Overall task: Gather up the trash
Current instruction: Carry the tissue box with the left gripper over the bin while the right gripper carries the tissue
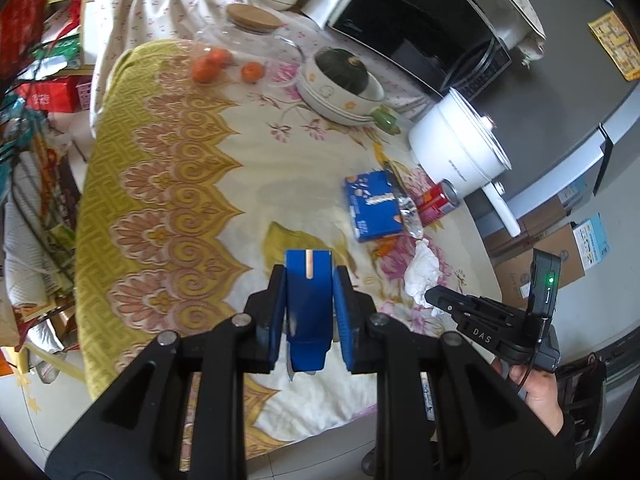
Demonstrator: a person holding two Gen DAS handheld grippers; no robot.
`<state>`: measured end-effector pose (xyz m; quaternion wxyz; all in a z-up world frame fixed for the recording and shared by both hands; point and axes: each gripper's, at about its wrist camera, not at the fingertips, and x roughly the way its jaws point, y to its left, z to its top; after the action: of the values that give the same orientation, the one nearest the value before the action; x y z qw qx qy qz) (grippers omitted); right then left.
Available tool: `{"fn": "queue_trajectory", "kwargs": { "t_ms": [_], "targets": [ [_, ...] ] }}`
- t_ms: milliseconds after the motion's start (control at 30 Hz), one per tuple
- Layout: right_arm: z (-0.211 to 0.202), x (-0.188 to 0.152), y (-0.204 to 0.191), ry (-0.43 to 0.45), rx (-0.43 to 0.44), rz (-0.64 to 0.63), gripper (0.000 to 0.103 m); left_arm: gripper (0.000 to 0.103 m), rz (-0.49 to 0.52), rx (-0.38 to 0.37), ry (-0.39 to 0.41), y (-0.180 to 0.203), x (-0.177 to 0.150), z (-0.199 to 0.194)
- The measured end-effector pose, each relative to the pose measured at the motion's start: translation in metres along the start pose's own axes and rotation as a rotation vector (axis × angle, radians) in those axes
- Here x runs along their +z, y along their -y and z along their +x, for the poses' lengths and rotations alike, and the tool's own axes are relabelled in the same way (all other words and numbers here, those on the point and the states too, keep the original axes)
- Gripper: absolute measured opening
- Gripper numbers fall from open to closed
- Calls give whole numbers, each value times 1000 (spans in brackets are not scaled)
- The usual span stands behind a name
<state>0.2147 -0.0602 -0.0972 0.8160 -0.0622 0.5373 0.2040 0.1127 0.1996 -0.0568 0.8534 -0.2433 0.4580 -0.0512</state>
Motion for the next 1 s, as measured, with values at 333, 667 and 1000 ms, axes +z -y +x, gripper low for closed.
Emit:
{"fn": "queue_trajectory", "kwargs": {
  "t_ms": [333, 667, 1000],
  "targets": [
    [-37, -23, 72, 17, -51, 84, 16, 25, 97, -67, -37, 78, -1, 35],
    [-71, -55, 131, 34, -88, 150, 16, 25, 221, -149, -116, 167, -22, 84],
    [-97, -107, 197, 19, -134, 241, 16, 25, 311, -237, -200, 236, -61, 122]
  ]
}}
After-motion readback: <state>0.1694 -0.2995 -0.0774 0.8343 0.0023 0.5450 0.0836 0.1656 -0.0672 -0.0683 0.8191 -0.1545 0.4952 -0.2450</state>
